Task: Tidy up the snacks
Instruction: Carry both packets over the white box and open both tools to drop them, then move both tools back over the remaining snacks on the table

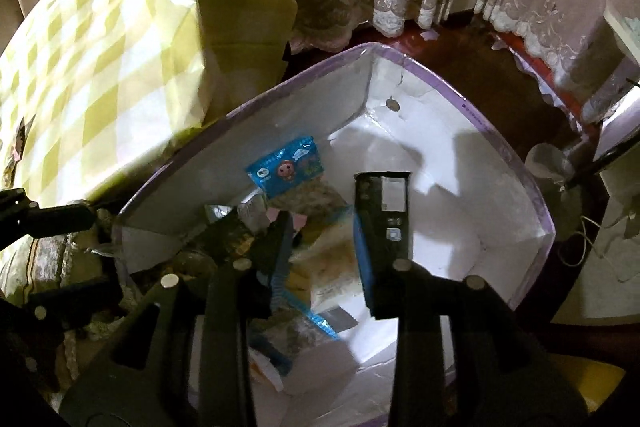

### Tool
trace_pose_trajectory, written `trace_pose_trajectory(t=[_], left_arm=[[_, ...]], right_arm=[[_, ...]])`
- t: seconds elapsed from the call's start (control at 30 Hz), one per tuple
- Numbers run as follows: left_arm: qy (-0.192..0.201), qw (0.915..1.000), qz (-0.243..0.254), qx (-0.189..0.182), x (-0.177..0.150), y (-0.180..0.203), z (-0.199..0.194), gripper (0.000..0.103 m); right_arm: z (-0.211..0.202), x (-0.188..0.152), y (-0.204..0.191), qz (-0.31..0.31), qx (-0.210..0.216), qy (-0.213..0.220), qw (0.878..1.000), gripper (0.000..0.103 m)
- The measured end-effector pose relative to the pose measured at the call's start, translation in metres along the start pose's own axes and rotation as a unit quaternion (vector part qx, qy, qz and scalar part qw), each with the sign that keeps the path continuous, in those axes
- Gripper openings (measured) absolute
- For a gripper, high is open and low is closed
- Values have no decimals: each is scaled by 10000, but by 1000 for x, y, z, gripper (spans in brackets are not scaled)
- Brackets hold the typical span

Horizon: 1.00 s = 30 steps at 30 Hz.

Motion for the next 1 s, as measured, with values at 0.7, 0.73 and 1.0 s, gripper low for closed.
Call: trace_pose_trajectory(t=[0.7,0.73,1.0], left_arm=[[699,9857,-1434,550,-33,-97,-50,65],[756,9826,-1573,628,-38,-108,-55,65],[1077,9558,-2513,1079,-82,-180,-84,69]], right_arm=[[-18,9,-73,-435,334,176,9983,65],[-18,10,-80,-490,361,176,9980,65],[-26,12,-150,-952,714,255,9926,69]])
Point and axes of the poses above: each gripper's, at about its wrist camera, not at the fingertips, and z roughly the way its jaws point, y to its right, x to its top, the point moved 6 cm from there along z, roughly the way its jaws point, and after that the axes turned 7 degrees about -y, right-handed, at the moved point
